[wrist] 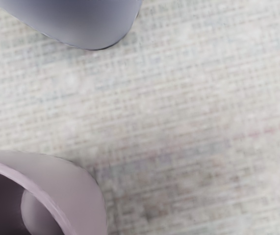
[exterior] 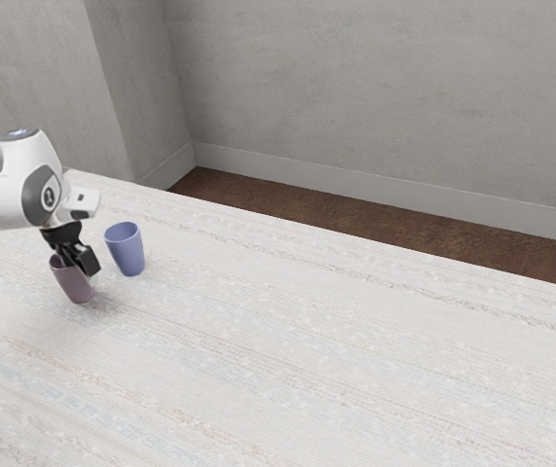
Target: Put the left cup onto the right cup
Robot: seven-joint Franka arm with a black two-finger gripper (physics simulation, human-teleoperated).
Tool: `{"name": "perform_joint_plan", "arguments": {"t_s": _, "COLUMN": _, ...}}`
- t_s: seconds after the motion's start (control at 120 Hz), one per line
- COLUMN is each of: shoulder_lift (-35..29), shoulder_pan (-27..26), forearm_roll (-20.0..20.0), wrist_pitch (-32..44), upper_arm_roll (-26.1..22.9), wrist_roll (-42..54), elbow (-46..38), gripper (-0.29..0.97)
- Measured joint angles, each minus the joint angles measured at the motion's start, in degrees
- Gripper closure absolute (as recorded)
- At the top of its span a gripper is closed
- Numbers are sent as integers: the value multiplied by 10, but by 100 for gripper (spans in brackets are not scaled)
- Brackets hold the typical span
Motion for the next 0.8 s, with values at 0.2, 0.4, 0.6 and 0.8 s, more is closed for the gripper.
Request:
{"name": "perform_joint_plan", "arguments": {"t_s": 0.2, "shoulder_lift": 2, "shoulder_pan": 0, "forearm_roll": -8, "wrist_pitch": 7, "upper_arm_roll": 0, "wrist_roll": 2, "elbow": -1, "gripper": 15}}
{"name": "perform_joint_plan", "arguments": {"t_s": 0.4, "shoulder_lift": 0, "shoulder_pan": 1, "forearm_roll": -11, "wrist_pitch": 10, "upper_arm_roll": 6, "wrist_roll": 4, "elbow": -1, "gripper": 24}}
{"name": "perform_joint_plan", "arguments": {"t_s": 0.6, "shoulder_lift": 0, "shoulder_pan": 2, "forearm_roll": -11, "wrist_pitch": 10, "upper_arm_roll": 13, "wrist_roll": 5, "elbow": -1, "gripper": 28}}
{"name": "perform_joint_plan", "arguments": {"t_s": 0.8, "shoulder_lift": -1, "shoulder_pan": 2, "forearm_roll": -11, "wrist_pitch": 11, "upper_arm_roll": 14, "wrist_roll": 7, "elbow": 0, "gripper": 43}}
